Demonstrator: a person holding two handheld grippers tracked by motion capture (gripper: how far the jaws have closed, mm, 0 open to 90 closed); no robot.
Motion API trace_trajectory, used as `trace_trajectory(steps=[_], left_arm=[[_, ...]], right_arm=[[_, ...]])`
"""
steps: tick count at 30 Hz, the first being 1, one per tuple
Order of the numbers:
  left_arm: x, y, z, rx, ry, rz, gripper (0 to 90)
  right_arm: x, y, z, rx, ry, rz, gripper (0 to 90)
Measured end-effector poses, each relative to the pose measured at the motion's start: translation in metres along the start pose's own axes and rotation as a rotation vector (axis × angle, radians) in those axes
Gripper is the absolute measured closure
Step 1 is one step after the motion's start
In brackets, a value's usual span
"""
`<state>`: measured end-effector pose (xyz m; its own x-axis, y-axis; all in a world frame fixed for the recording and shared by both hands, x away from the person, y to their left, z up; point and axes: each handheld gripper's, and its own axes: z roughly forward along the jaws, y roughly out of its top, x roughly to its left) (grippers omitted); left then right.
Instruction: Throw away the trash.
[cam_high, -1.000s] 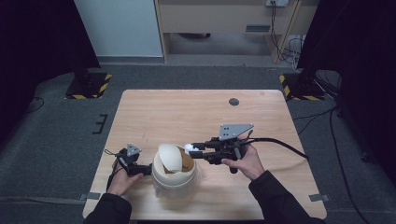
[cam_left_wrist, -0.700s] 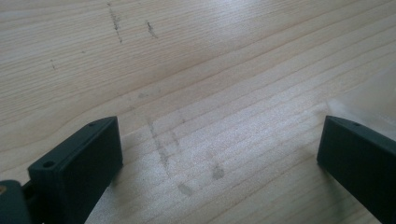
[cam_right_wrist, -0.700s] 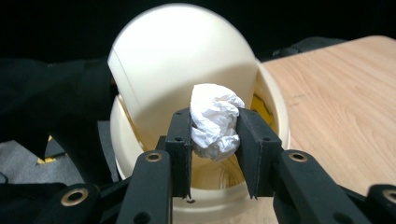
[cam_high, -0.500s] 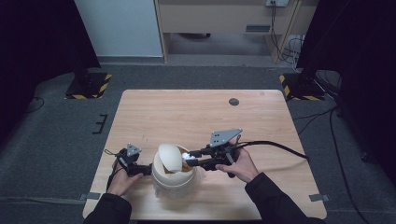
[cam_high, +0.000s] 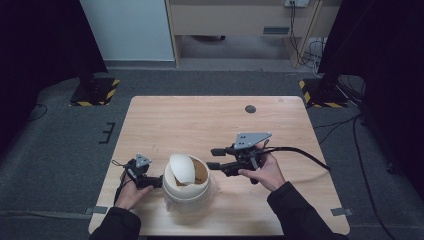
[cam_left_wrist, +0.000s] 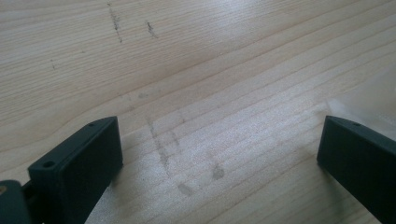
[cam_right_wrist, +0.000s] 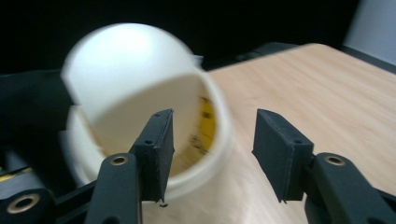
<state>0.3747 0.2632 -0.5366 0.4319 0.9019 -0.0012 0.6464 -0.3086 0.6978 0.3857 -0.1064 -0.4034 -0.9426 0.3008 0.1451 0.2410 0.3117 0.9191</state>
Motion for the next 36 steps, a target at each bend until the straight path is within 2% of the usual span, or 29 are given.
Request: trace_trajectory(steps=[1, 2, 7, 11, 13, 14, 17, 21, 23, 24, 26, 28, 29, 31, 33, 34, 36], left_arm=[[0.0, 0.0, 0.0, 0.0, 0.0, 0.0, 0.0], [0.0, 0.0, 0.0, 0.0, 0.0, 0.0, 0.0], [0.0, 0.0, 0.0, 0.0, 0.0, 0.0, 0.0], [0.0, 0.0, 0.0, 0.0, 0.0, 0.0, 0.0], [0.0, 0.0, 0.0, 0.0, 0.0, 0.0, 0.0], [0.0, 0.0, 0.0, 0.0, 0.0, 0.0, 0.0], [0.0, 0.0, 0.0, 0.0, 0.0, 0.0, 0.0], [0.0, 0.0, 0.0, 0.001, -0.001, 0.001, 0.0], [0.0, 0.0, 0.0, 0.0, 0.0, 0.0, 0.0], [0.0, 0.0, 0.0, 0.0, 0.0, 0.0, 0.0], [0.0, 0.0, 0.0, 0.0, 0.001, -0.001, 0.0], [-0.001, 0.0, 0.0, 0.0, 0.001, -0.001, 0.0], [-0.001, 0.0, 0.0, 0.0, 0.001, -0.001, 0.0], [-0.001, 0.0, 0.0, 0.0, 0.001, -0.001, 0.0], [-0.001, 0.0, 0.0, 0.0, 0.001, -0.001, 0.0], [-0.001, 0.0, 0.0, -0.001, 0.001, -0.001, 0.0], [-0.001, 0.0, 0.0, -0.001, 0.001, -0.001, 0.0]], right_arm=[[-0.005, -0.004, -0.008, 0.015, -0.052, 0.004, 45.4], [-0.005, -0.004, -0.008, 0.015, -0.052, 0.004, 45.4], [-0.015, -0.016, -0.022, 0.008, -0.137, 0.057, 40.6], [-0.02, -0.029, -0.029, 0.033, -0.196, 0.086, 35.8], [-0.027, -0.038, -0.034, 0.055, -0.25, 0.101, 32.4], [-0.027, -0.038, -0.034, 0.055, -0.25, 0.101, 32.4], [-0.034, -0.049, -0.04, 0.092, -0.309, 0.127, 29.6], [-0.042, -0.067, -0.048, 0.13, -0.36, 0.156, 28.0], [-0.044, -0.076, -0.053, 0.139, -0.381, 0.176, 27.6], [-0.047, -0.084, -0.06, 0.146, -0.406, 0.2, 27.0], [-0.049, -0.087, -0.063, 0.145, -0.418, 0.209, 26.6], [-0.051, -0.095, -0.07, 0.143, -0.447, 0.24, 25.4], [-0.055, -0.103, -0.077, 0.163, -0.486, 0.261, 23.6], [-0.06, -0.112, -0.082, 0.175, -0.531, 0.289, 21.9], [-0.063, -0.117, -0.084, 0.184, -0.55, 0.302, 21.5], [-0.068, -0.125, -0.086, 0.219, -0.583, 0.32, 20.9], [-0.071, -0.129, -0.088, 0.239, -0.597, 0.324, 19.5]])
